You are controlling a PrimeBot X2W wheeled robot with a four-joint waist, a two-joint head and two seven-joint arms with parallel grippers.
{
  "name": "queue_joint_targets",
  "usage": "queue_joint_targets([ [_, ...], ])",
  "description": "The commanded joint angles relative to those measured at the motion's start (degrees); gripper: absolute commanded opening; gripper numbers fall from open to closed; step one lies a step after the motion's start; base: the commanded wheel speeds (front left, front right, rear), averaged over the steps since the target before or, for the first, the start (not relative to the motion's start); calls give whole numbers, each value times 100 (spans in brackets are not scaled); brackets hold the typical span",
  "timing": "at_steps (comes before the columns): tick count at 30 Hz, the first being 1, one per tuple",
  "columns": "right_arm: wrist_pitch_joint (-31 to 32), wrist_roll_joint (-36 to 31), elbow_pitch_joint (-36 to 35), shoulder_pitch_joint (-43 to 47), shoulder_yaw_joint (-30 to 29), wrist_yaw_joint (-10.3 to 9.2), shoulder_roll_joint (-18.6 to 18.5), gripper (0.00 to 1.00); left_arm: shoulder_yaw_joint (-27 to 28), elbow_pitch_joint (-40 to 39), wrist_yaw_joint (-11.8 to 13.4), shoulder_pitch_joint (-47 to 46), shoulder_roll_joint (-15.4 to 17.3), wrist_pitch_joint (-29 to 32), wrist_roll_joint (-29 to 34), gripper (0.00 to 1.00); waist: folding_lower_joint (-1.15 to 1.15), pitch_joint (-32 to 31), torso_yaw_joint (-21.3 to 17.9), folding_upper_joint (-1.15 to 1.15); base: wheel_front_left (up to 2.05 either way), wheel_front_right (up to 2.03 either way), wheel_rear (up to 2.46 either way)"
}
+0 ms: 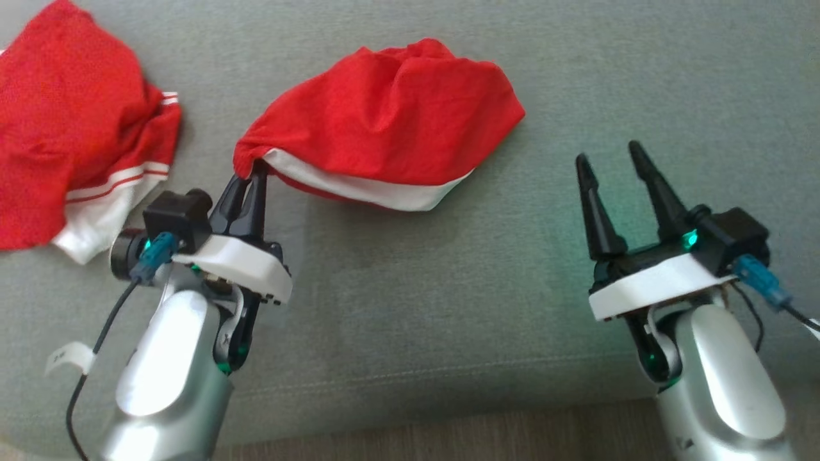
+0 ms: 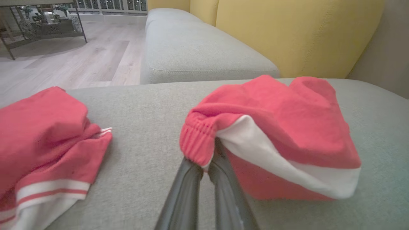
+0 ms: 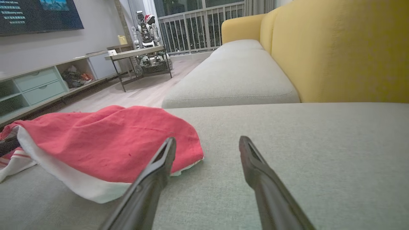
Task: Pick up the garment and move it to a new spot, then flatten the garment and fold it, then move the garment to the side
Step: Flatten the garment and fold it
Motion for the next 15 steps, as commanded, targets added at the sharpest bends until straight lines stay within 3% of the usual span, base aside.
queue_joint_targets([
  [1, -36, 52, -91, -227, 160, -1, 15, 100, 235, -187, 24, -59, 120, -70, 46, 0, 0, -8, 72, 0, 0, 0, 0],
  [6, -36, 278, 449, -460, 301, -1, 15, 100, 303, -167, 60, 129, 26, -70, 114, 0, 0, -4, 261, 0, 0, 0, 0],
  [15, -28, 727, 1759, -1417, 623, -1, 15, 100, 172, -207, -109, 251, -271, -70, 242, 0, 0, 30, 588, 0, 0, 0, 0],
])
